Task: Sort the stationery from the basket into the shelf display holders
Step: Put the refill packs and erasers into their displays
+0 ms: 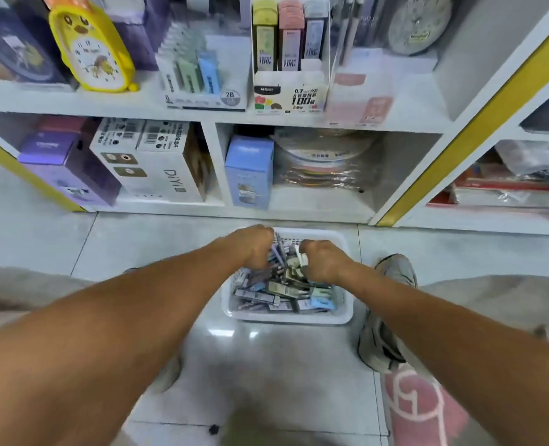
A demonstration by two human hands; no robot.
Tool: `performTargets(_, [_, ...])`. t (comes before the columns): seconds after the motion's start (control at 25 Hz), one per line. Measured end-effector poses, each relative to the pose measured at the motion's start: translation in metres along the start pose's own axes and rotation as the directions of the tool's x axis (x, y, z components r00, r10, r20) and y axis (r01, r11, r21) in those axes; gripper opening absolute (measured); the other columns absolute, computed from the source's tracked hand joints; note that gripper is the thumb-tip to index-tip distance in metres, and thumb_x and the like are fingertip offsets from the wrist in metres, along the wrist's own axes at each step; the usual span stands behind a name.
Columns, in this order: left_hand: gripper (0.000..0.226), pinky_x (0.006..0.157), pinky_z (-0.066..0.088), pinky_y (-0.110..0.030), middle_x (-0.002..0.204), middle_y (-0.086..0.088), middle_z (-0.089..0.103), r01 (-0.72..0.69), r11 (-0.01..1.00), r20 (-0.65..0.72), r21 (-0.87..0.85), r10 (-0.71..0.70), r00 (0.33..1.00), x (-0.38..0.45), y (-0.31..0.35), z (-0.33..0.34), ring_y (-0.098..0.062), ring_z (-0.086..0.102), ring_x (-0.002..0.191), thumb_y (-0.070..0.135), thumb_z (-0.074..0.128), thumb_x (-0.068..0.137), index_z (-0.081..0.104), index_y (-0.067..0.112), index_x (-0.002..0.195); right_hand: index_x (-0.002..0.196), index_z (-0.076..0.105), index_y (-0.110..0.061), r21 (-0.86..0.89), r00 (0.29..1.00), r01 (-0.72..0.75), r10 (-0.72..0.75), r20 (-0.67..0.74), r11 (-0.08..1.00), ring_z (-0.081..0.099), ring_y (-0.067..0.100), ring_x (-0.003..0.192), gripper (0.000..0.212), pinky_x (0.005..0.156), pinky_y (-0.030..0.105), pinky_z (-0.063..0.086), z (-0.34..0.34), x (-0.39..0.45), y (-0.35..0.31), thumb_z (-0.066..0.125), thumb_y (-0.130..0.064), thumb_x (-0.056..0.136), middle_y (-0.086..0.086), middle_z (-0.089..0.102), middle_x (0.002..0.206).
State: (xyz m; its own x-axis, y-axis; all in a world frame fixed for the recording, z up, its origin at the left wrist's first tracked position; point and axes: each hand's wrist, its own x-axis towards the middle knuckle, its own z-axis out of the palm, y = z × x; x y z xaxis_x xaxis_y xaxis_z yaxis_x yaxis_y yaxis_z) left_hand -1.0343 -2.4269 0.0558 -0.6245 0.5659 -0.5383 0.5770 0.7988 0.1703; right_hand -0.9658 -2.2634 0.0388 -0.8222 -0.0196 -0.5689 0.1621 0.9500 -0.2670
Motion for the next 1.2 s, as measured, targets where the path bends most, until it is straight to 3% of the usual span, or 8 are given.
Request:
performTargets(0.12, [0.043,0.072,0.045,-0.027,0.118,-0.017,0.06,0.02,0.997,0.117,-0.071,-0.011,0.993,0.01,-0.009,0.061,-0.029,0.061,0.099,0.027,0.069,0.085,0.056,0.003,0.119,0.141,0.041,0.001,0.041,0.992,-0.078,0.073,0.105,0.996,0.052,0.036,0.124,0.052,0.096,0.037,0.047,0.046,0.012,0.028,0.06,-0.01,0.093,0.022,0.052,0.137])
performTargets(0.2, [0.053,0.075,0.047,-0.031,0.12,-0.019,0.057,0.002,0.997,0.151,-0.073,0.009,0.989,0.019,-0.012,0.093,-0.031,0.059,0.103,0.028,0.074,0.081,0.051,0.002,0.121,0.138,0.04,0.004,0.012,0.98,-0.136,0.132,0.146,0.991,0.052,0.037,0.123,0.048,0.094,0.038,0.046,0.068,0.018,0.045,0.056,-0.007,0.094,0.023,0.048,0.138])
performTargets(0.4, [0.083,0.095,0.044,-0.045,0.139,-0.011,0.04,-0.144,0.989,-0.033,-0.031,0.143,0.989,0.047,0.007,0.121,-0.03,0.043,0.127,0.031,0.078,0.074,0.034,0.01,0.141,0.145,0.029,0.005,-0.147,0.985,-0.148,0.159,0.07,0.978,0.042,0.04,0.133,0.053,0.104,0.042,0.041,0.103,0.021,0.053,0.048,-0.006,0.097,0.025,0.035,0.146])
performTargets(0.56, [0.082,0.102,0.041,-0.045,0.134,-0.009,0.043,-0.242,0.97,-0.041,0.035,0.243,0.969,0.07,0.045,0.12,-0.028,0.038,0.127,0.052,0.071,0.073,0.04,0.011,0.136,0.146,0.037,-0.005,0.135,0.99,-0.129,0.136,-0.041,0.982,0.047,0.036,0.129,0.056,0.106,0.04,0.041,0.107,0.022,0.064,0.054,-0.001,0.092,0.018,0.041,0.144])
performTargets(0.76, [0.074,0.105,0.034,-0.058,0.14,-0.023,0.035,-0.062,0.95,0.093,0.306,0.035,0.995,0.091,0.089,0.129,-0.04,0.031,0.129,0.029,0.061,0.086,0.026,-0.001,0.144,0.123,0.057,-0.002,0.293,0.932,-0.162,0.244,-0.27,0.942,0.059,0.035,0.104,0.045,0.078,0.031,0.041,0.098,0.024,0.081,0.054,0.011,0.08,0.016,0.059,0.117])
performTargets(0.84, [0.077,0.104,0.035,-0.056,0.14,-0.025,0.033,-0.018,0.935,0.142,0.354,-0.035,0.989,0.1,0.104,0.13,-0.042,0.032,0.128,0.027,0.063,0.085,0.023,-0.002,0.145,0.116,0.061,-0.002,0.369,0.902,-0.156,0.285,-0.325,0.916,0.06,0.035,0.1,0.038,0.077,0.034,0.043,0.097,0.024,0.086,0.052,0.011,0.082,0.016,0.062,0.113])
performTargets(1.0, [0.085,0.096,0.045,-0.046,0.134,-0.02,0.044,0.018,0.968,0.101,0.249,-0.045,0.994,0.115,0.1,0.135,-0.036,0.045,0.119,0.035,0.078,0.074,0.031,0.003,0.137,0.113,0.065,-0.006,0.465,0.871,-0.119,0.317,-0.376,0.877,0.062,0.028,0.099,0.035,0.084,0.037,0.05,0.101,0.024,0.091,0.048,0.008,0.086,0.01,0.066,0.112])
performTargets(1.2, [0.087,0.078,0.051,-0.039,0.116,-0.015,0.057,-0.082,0.986,0.065,0.148,0.073,0.995,0.116,0.082,0.139,-0.031,0.057,0.1,0.045,0.086,0.062,0.042,0.006,0.126,0.111,0.068,-0.007,0.543,0.832,-0.104,0.372,-0.411,0.833,0.063,0.026,0.098,0.037,0.084,0.038,0.053,0.104,0.032,0.089,0.047,0.011,0.086,0.007,0.069,0.111])
